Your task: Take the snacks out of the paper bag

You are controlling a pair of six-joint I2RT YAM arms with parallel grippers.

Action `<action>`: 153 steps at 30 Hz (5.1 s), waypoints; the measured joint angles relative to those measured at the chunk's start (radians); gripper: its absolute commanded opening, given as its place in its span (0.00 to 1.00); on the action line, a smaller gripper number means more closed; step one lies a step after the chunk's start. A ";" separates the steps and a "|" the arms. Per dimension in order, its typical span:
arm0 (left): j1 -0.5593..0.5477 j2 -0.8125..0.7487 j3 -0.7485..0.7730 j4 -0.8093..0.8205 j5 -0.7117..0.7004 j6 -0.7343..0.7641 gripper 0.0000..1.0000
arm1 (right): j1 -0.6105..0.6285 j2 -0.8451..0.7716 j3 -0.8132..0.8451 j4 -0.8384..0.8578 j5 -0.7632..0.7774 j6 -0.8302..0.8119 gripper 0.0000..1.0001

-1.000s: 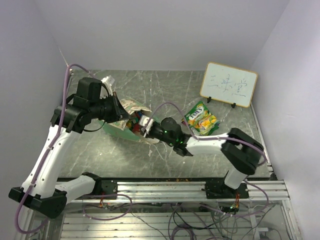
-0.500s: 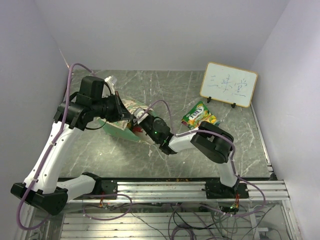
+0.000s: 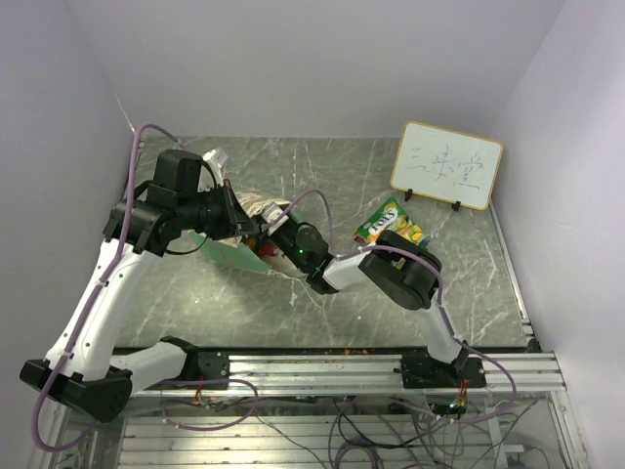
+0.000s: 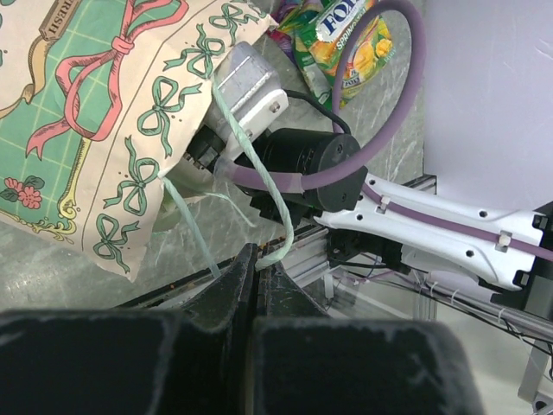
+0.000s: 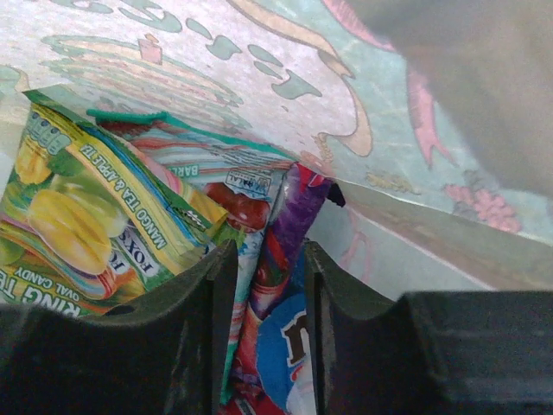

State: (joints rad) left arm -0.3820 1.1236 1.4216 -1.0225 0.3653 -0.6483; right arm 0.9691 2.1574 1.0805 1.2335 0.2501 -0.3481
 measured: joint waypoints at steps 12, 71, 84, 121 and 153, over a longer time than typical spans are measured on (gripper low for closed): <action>0.005 -0.002 0.000 -0.006 -0.018 0.001 0.07 | -0.032 0.105 0.106 0.041 -0.139 0.076 0.25; 0.013 0.143 0.117 -0.067 -0.127 -0.042 0.07 | 0.001 -0.240 -0.333 -0.141 -0.025 0.388 0.65; 0.015 0.120 0.073 -0.051 -0.151 -0.042 0.07 | 0.002 -0.240 -0.245 -0.253 -0.071 0.377 0.00; 0.313 0.249 0.348 -0.004 -0.245 0.089 0.07 | -0.015 -1.112 -0.058 -1.639 -0.235 0.412 0.00; 0.194 0.202 0.158 0.067 -0.103 0.345 0.07 | -0.414 -0.785 -0.307 -1.511 -0.846 0.536 0.21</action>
State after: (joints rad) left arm -0.1883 1.3254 1.5795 -0.9558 0.2626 -0.3035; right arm 0.5549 1.3720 0.7731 -0.2775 -0.5957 0.1883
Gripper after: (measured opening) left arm 0.081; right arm 0.077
